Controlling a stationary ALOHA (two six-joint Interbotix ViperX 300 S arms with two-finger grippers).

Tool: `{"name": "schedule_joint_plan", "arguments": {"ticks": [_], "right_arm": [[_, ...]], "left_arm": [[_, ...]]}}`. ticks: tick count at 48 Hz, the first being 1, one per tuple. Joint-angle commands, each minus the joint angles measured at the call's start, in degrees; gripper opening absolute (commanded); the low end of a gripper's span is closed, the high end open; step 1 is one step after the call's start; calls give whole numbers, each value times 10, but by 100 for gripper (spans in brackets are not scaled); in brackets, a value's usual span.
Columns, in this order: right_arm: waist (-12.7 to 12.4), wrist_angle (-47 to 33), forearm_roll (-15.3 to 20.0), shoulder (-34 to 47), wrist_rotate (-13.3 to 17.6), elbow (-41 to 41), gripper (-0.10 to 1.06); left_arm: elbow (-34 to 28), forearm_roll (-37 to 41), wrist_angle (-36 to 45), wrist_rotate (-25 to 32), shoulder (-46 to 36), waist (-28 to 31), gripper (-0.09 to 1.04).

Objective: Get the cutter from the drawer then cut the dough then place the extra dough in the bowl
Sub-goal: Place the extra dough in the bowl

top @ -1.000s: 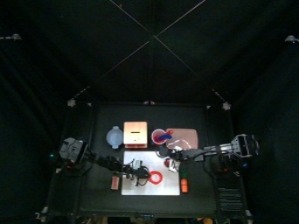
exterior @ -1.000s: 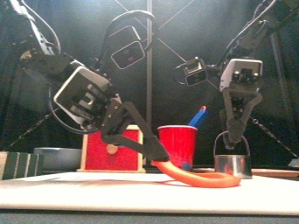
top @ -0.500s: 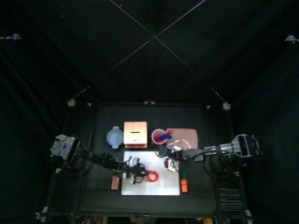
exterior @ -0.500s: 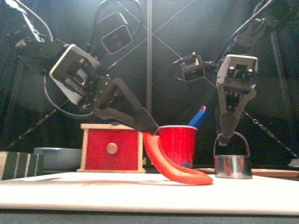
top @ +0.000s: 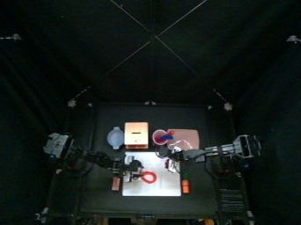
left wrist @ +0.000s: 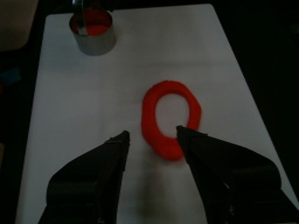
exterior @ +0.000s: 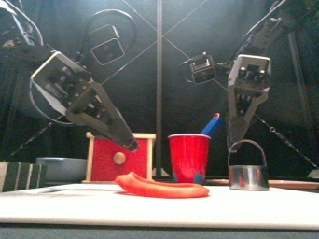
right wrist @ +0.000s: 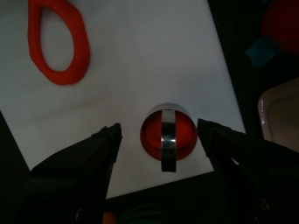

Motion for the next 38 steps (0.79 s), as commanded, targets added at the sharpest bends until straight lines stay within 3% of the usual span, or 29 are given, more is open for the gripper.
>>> {"name": "schedule_joint_plan", "arguments": {"ticks": [1,7,17,38], "right_arm": [[1,-8,1,-9,0,-12,99],[2,-9,0,-9,0,-14,99],[4,-8,4,-9,0,-12,99],[5,-15,5,-2,0,-10,99]], "left_arm": [[-22,1,-2,1,4,2,85],[-69,2,11,2,54,3,85],[-123,20,106,1,89,8,83],[-145,55,147,-1,104,11,75]]}}
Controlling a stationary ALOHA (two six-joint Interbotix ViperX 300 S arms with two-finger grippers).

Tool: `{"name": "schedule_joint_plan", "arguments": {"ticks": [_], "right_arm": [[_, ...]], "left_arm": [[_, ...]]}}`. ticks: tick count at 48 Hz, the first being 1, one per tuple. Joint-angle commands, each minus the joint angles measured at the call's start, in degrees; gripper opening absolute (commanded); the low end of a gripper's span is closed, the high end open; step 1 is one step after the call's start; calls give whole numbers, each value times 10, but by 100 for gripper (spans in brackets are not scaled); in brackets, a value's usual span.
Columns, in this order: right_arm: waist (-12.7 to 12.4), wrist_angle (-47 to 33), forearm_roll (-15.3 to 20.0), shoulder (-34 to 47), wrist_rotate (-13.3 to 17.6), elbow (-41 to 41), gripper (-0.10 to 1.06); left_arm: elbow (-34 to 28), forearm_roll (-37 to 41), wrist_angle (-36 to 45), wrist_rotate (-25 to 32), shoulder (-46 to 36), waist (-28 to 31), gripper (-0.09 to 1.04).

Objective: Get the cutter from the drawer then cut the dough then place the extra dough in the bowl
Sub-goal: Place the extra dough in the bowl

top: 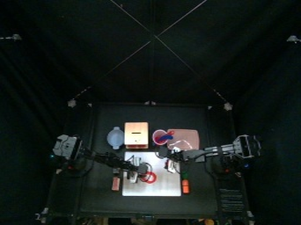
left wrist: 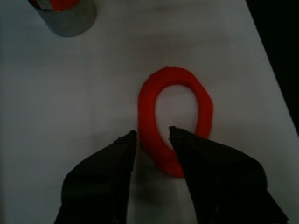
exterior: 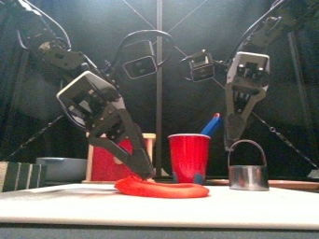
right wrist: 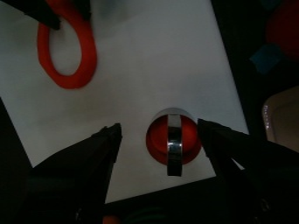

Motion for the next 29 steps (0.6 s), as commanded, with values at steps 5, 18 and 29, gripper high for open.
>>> {"name": "schedule_joint_plan", "arguments": {"ticks": [5,18,29], "right_arm": [[-1,-5,1,-6,-1,-7,99],[0,-4,6,-4,0,-7,99],[4,-4,9,0,0,-7,99]], "left_arm": [[-15,2,-2,-1,-1,3,75],[-27,4,7,0,16,9,75],[-37,1,40,-1,29,12,75]]}}
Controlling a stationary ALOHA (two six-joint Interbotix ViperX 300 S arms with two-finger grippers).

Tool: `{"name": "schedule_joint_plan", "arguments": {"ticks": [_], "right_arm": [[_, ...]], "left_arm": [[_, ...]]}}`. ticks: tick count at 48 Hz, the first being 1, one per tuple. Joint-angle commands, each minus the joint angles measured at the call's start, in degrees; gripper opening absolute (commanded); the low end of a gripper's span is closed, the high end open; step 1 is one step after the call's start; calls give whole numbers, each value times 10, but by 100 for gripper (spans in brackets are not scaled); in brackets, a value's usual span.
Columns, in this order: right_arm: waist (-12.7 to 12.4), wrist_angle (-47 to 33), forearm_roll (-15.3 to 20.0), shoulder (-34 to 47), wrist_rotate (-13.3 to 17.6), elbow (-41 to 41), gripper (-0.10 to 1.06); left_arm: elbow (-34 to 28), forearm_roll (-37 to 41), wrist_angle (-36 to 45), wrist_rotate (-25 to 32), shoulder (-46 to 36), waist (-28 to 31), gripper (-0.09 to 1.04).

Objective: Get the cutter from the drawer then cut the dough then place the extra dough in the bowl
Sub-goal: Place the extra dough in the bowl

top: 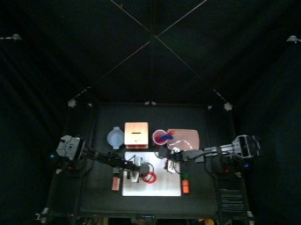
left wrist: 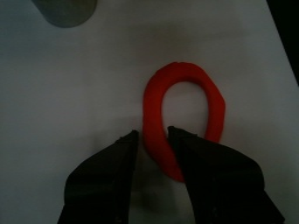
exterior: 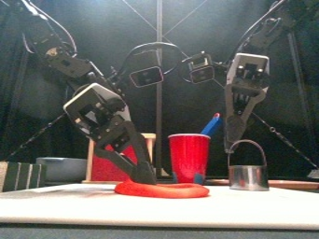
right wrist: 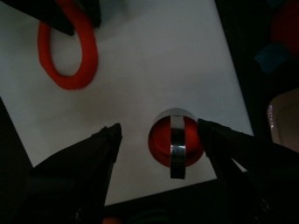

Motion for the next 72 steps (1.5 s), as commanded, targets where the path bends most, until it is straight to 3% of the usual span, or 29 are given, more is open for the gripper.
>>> {"name": "schedule_joint_plan", "arguments": {"ticks": [1,18,44,59,72], "right_arm": [[3,-3,1,-7,1,-7,99],[3,-3,2,-7,1,-5,99],[-1,-3,3,-7,2,-3,99],[-2,-3,3,-7,2,-1,99],[-3,-3,3,-6,1,0,99]], "left_arm": [[-14,-2,18,-1,4,4,75],[-27,-4,54,-1,17,4,62],[-26,-2,49,-1,3,-2,58],[10,25,33,-1,-108,5,58],[56,73,-1,0,-229,69,58]]}}
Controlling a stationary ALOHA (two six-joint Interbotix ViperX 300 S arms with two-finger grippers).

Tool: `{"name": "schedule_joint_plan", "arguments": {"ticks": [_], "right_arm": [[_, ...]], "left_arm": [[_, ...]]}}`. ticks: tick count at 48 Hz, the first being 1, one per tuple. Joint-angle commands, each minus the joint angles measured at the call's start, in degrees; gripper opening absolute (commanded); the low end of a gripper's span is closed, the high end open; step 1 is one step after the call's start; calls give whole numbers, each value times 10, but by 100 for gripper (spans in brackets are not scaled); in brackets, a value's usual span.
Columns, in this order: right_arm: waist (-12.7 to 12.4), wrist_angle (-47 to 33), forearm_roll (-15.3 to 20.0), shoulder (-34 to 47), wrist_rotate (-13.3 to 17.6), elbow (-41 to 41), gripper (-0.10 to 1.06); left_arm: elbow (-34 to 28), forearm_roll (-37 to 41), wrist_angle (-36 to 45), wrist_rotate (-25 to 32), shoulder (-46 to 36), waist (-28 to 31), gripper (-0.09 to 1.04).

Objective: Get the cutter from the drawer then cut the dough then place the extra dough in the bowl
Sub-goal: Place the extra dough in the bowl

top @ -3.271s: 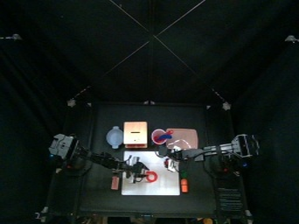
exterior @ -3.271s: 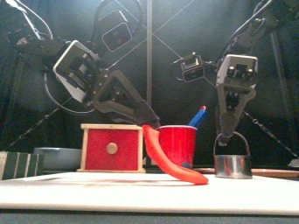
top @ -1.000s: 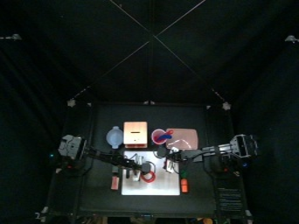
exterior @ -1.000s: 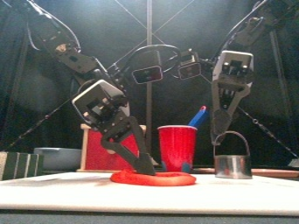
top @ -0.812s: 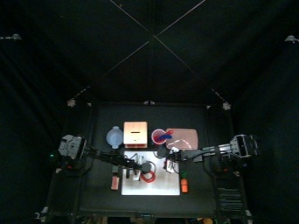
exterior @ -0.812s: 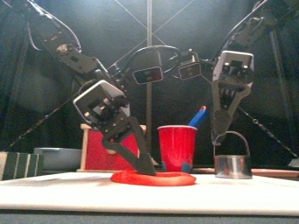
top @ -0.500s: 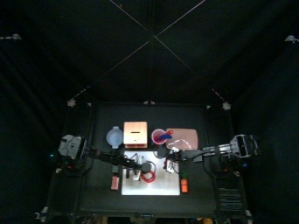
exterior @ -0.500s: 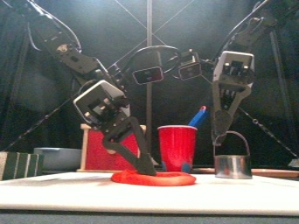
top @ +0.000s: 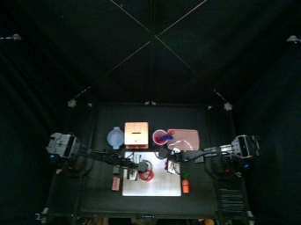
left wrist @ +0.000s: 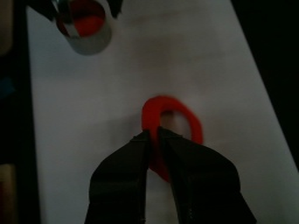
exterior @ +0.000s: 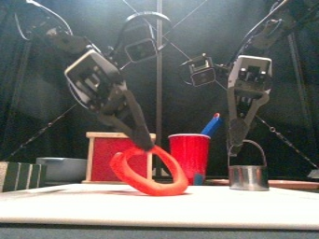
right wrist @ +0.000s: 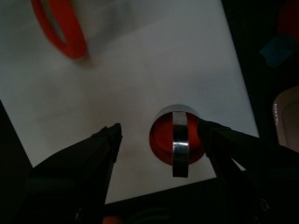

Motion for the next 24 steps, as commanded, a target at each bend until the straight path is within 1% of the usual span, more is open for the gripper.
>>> {"name": "schedule_joint_plan", "arguments": {"ticks": [1,11,18,24], "right_arm": [[-4,-2,1,-8,0,-4,99],[-4,-2,-1,-4,0,-3,99],[-4,-3,-2,0,0,-4,99],[-4,-3,-3,1,0,-10,99]], "left_arm": [[4,28,-9,0,-64,37,58],[19,59,8,1,-154,107,58],[27,88,37,0,-221,149,58],[44,91,68,-1,-282,197,58]]}}
